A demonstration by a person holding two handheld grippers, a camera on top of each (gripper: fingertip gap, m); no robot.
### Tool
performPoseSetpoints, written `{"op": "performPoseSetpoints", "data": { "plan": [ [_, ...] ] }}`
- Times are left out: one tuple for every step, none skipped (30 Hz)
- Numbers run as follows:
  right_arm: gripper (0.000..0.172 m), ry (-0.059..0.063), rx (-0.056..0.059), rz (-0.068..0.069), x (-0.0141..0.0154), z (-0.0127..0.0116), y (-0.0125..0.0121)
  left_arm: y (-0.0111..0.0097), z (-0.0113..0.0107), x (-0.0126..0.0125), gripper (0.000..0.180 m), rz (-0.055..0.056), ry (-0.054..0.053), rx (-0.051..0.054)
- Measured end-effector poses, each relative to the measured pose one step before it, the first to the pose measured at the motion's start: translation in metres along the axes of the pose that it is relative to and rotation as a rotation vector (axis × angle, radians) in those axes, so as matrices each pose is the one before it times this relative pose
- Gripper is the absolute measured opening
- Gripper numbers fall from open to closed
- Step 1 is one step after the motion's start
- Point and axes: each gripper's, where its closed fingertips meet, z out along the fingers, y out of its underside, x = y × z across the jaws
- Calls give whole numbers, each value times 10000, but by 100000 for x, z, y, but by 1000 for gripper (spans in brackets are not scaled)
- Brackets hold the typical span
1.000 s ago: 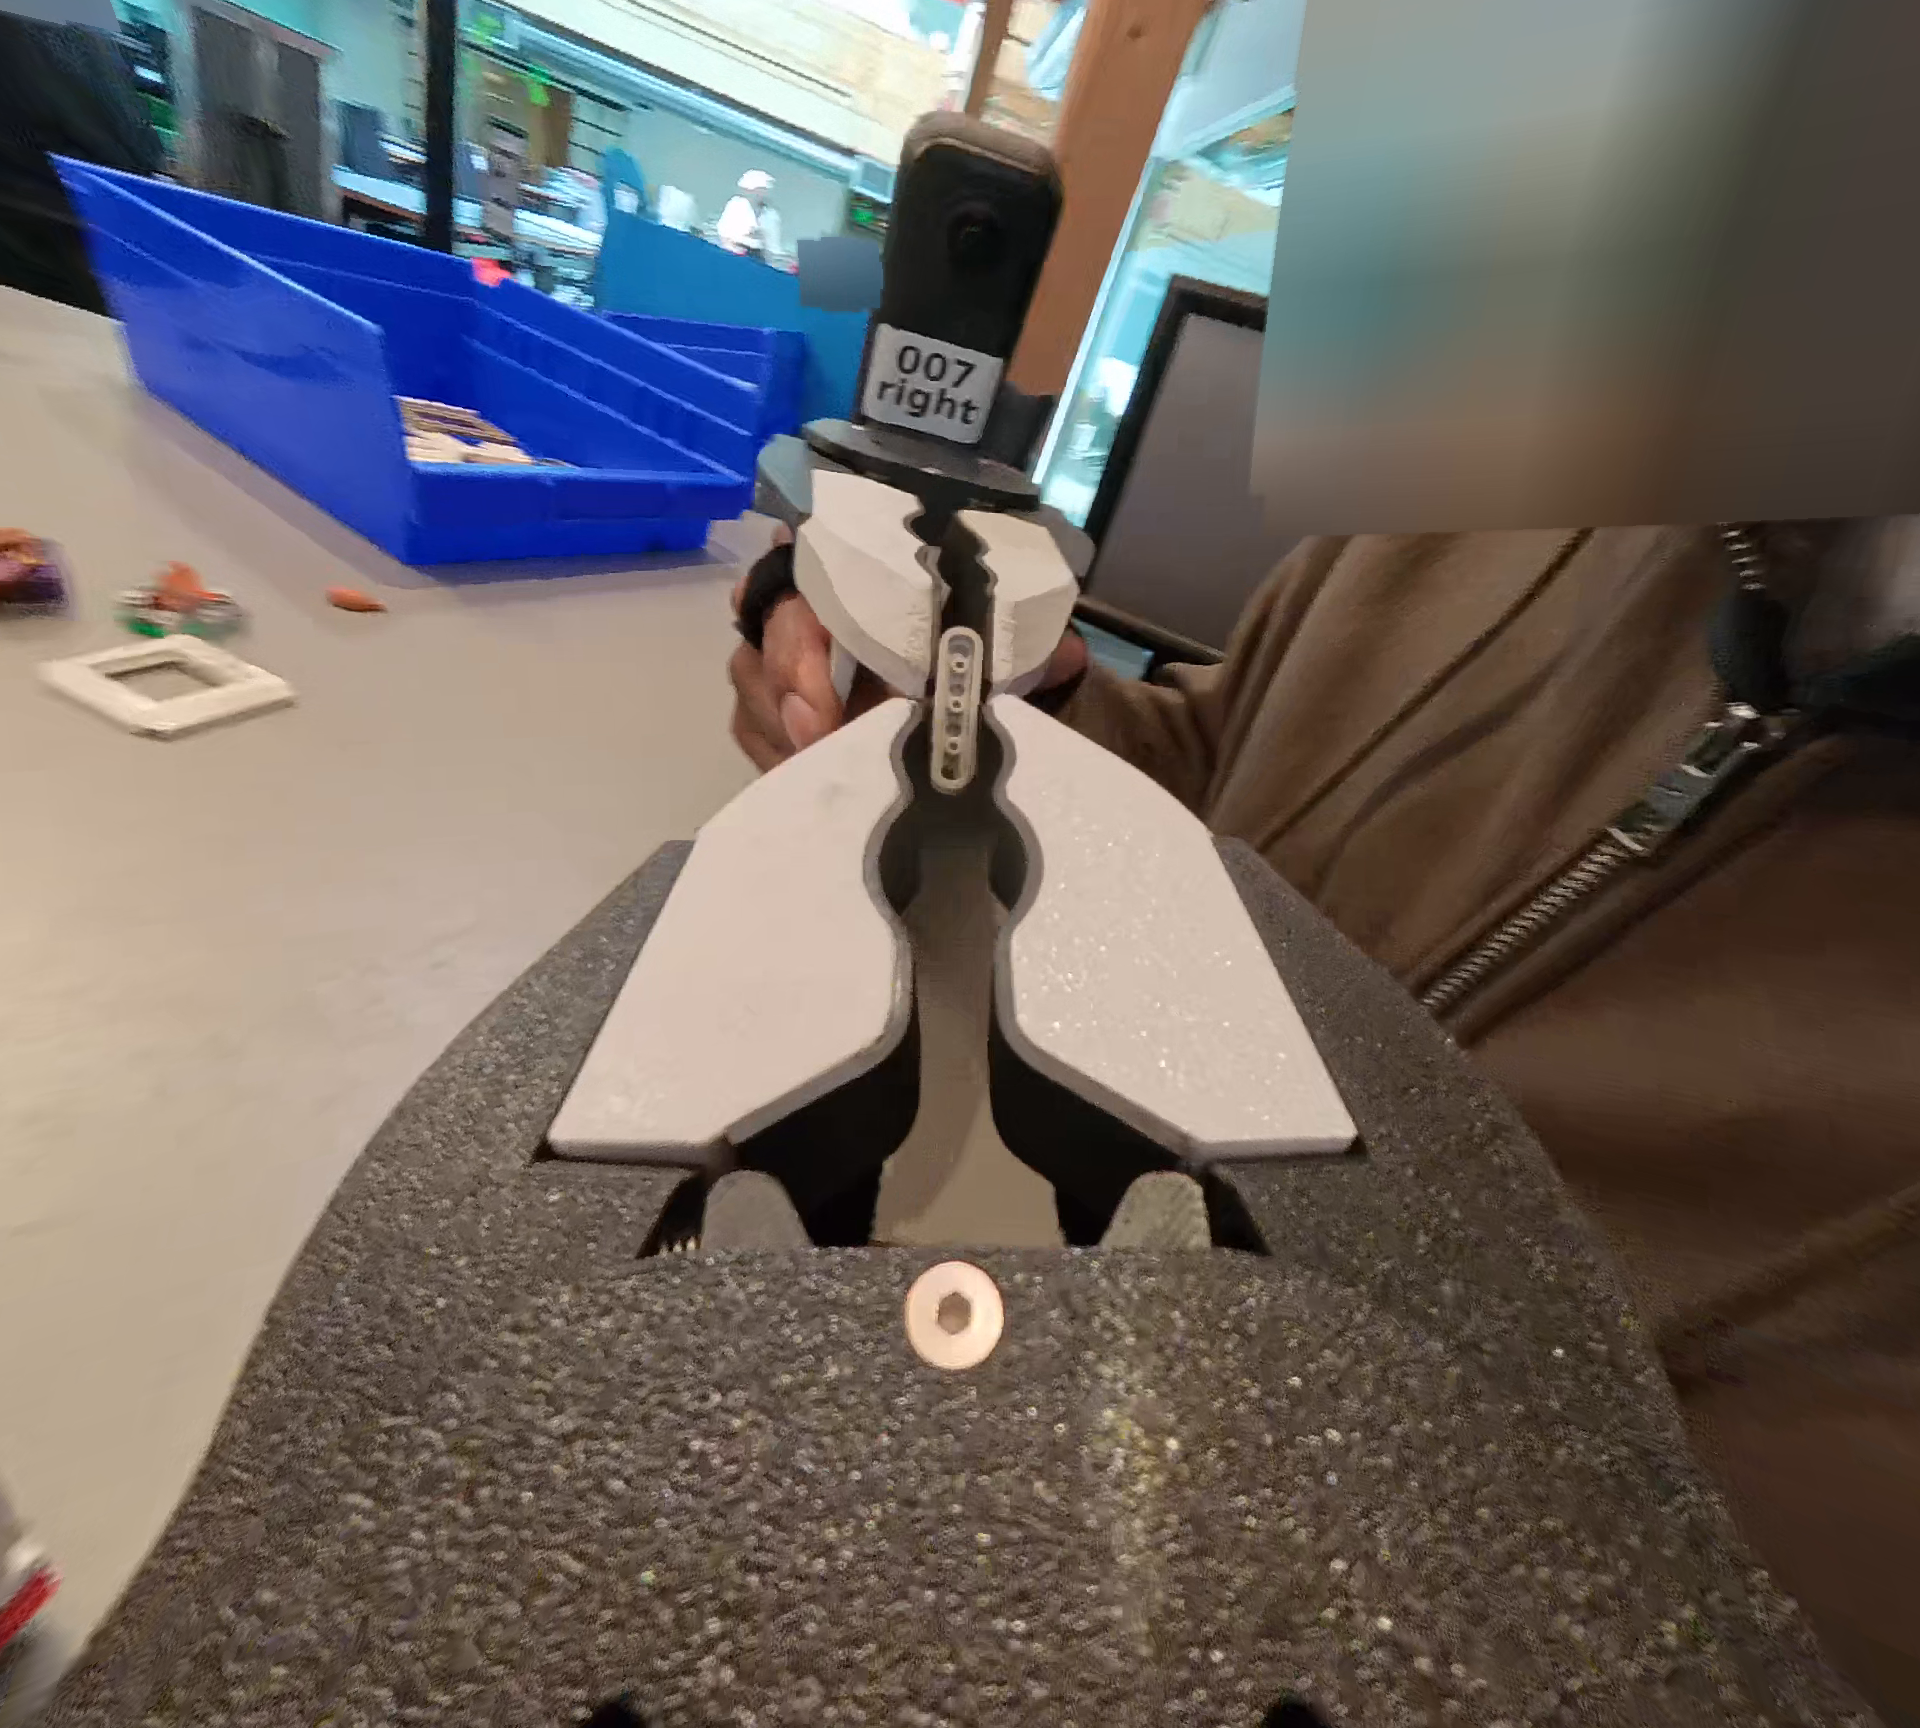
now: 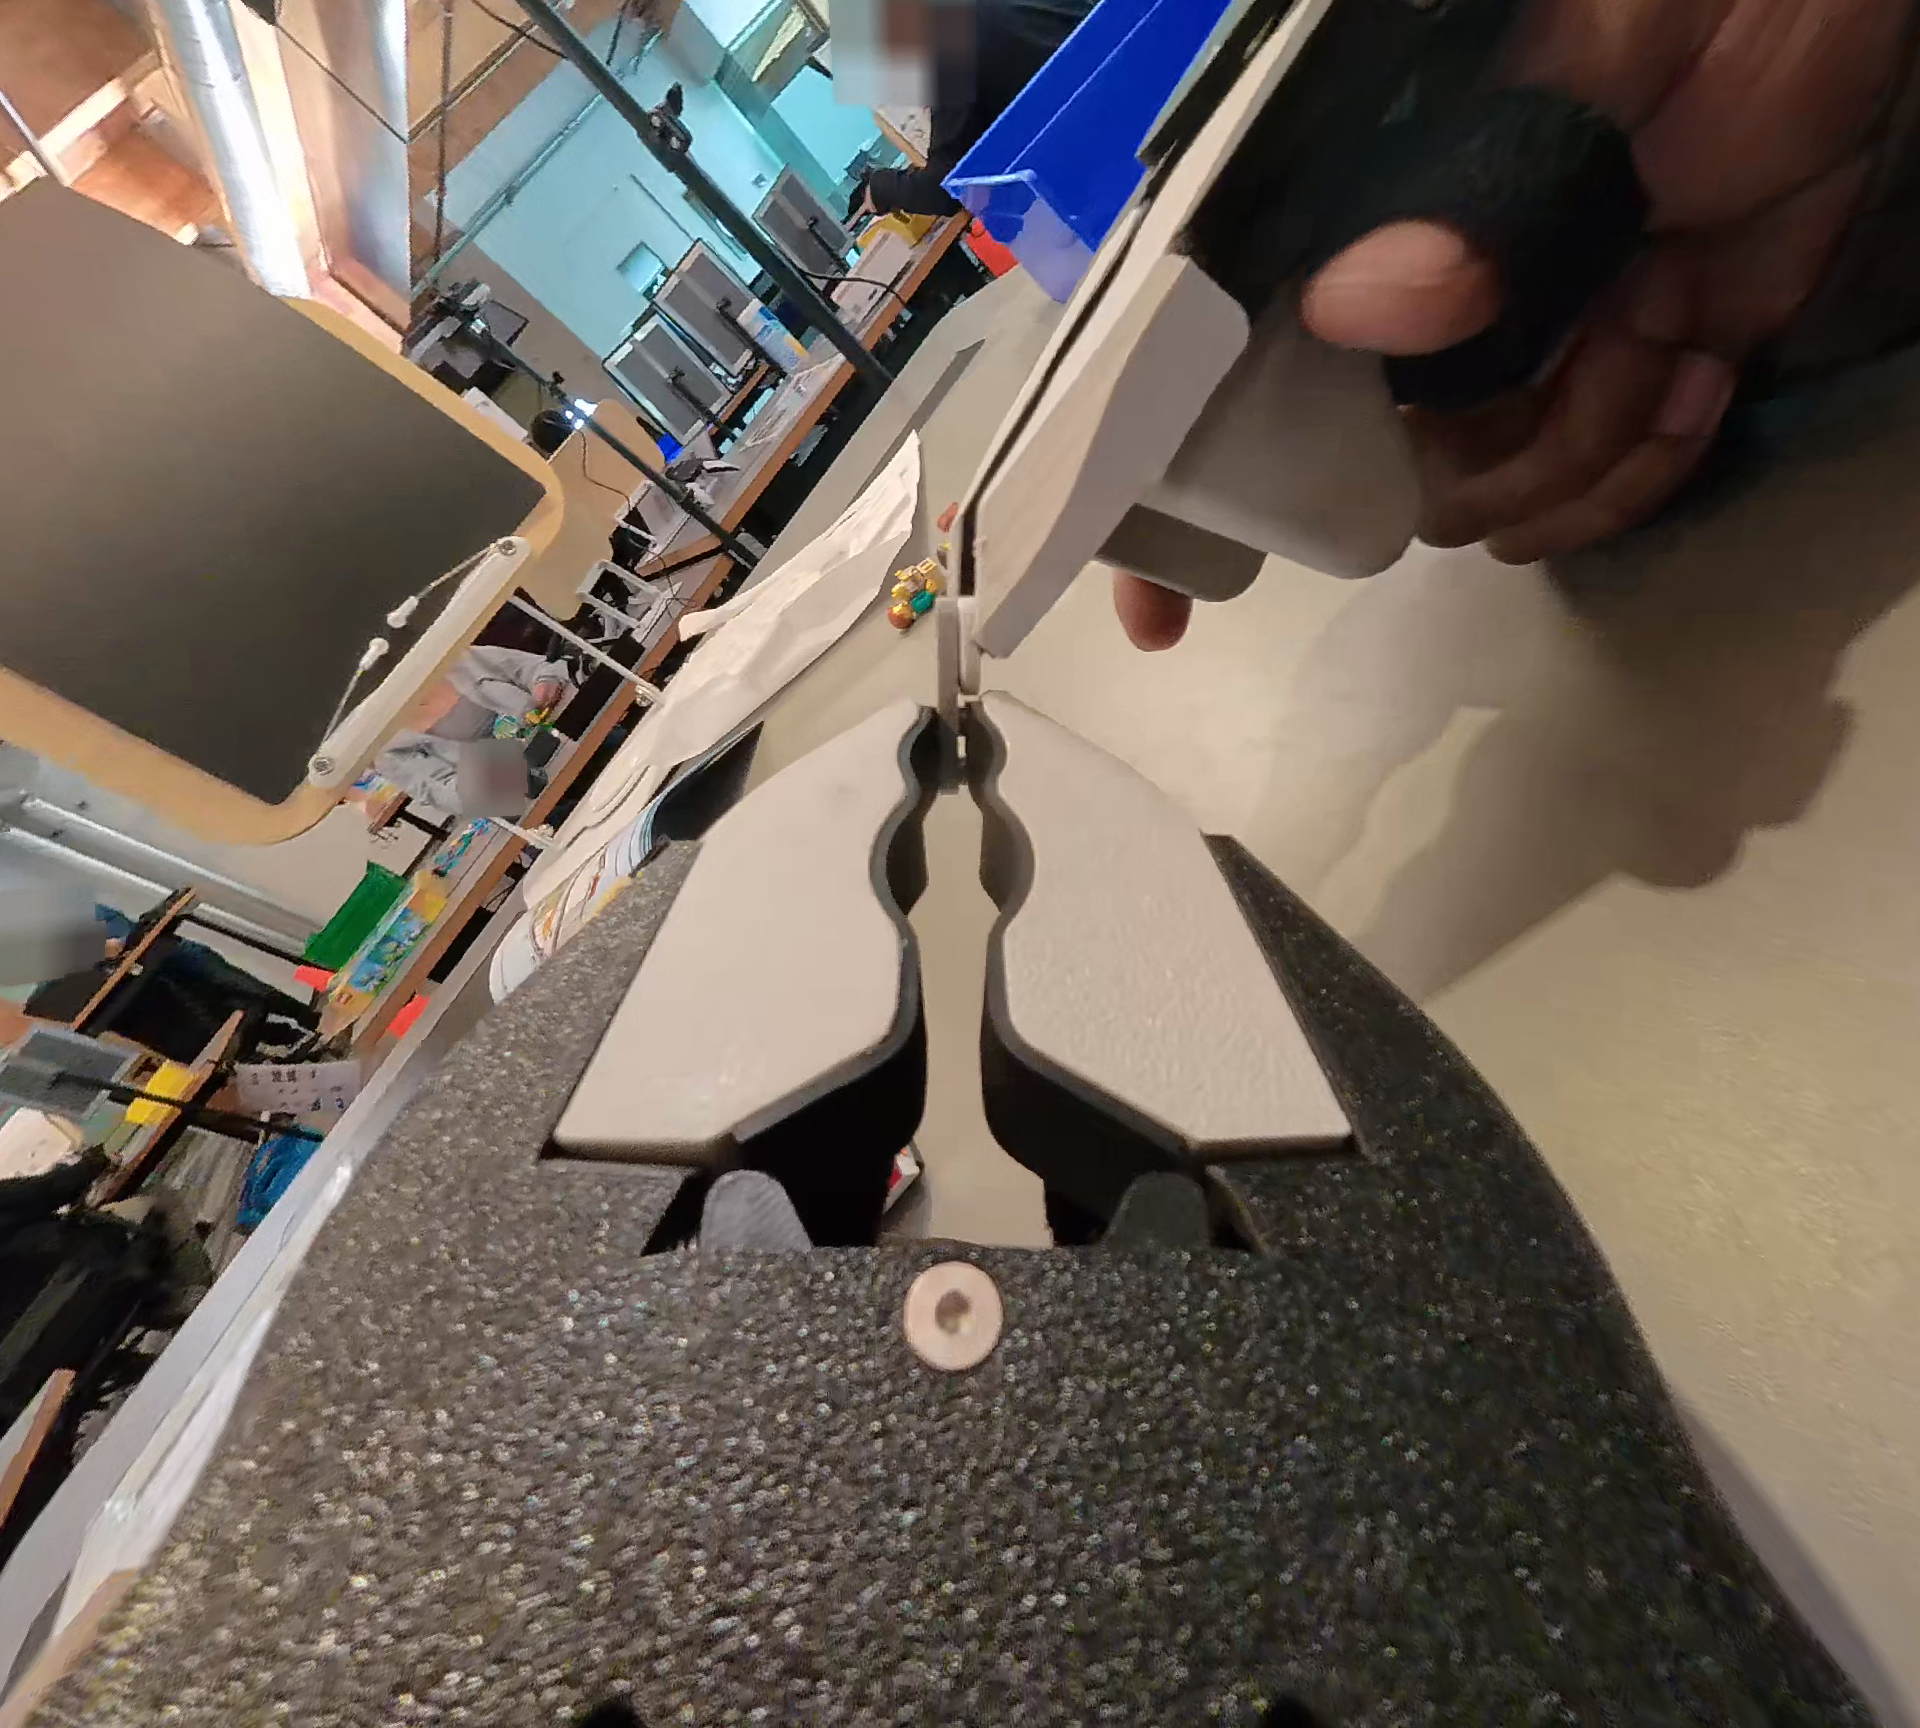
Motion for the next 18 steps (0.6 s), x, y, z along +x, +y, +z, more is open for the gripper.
{"op": "performPoseSetpoints", "data": {
  "plan": [
    [9, 14, 23, 4, 18, -15, -27, 26, -22, -60, 5, -144, 25, 13],
    [8, 31, -11, 16, 45, 10, 18, 11, -41, -101, 4, -111, -7, 31],
    [8, 27, -13, 21, 55, 15, 15, -23, -50, -61, 4, -64, -7, 28],
    [8, -8, -6, 22, 2, 18, 18, -58, -32, -4, 4, -13, 1, 30],
    [8, -10, 0, 19, -6, 9, 3, 4, 2, 79, 4, 52, 19, -13],
    [8, -5, -19, 18, -14, 32, 28, 25, 28, 98, 4, 82, 3, -34],
    [8, -39, -25, 5, -71, 30, 42, 1, 14, 37, 4, 74, -28, -26],
    [8, -12, -14, -11, -44, 29, 24, -11, -9, -3, 4, 36, -27, -9],
    [8, -9, -10, -3, -39, 14, 19, 6, -9, 1, 4, 13, -10, -10],
    [8, -31, -14, 22, -47, 26, 21, 23, 6, 7, 4, 17, -9, -20],
    [9, -23, -25, 37, -27, 37, 49, 28, 7, 19, 4, 41, -12, -28],
    [9, -15, -25, 27, -17, 23, 43, -15, -4, 29, 4, 55, -18, -10],
    [9, -15, -14, 21, -18, 18, 31, -18, 8, 38, 4, 50, -19, -15],
    [9, 3, -16, 20, 27, 14, 27, 3, 3, 25, 4, 40, -16, -26],
    [9, 14, -21, 17, 15, 21, 31, -1, 13, 26, 4, 37, -12, -20],
    [9, 11, -36, 27, 17, 37, 53, 8, -2, 12, 4, 30, -21, -19],
    [9, -2, -42, 16, -7, 48, 63, -18, -6, 11, 4, 43, -25, -7],
    [10, -19, -33, -18, -56, 34, 49, -21, -15, 3, 5, 36, -27, -6]
  ]
}}
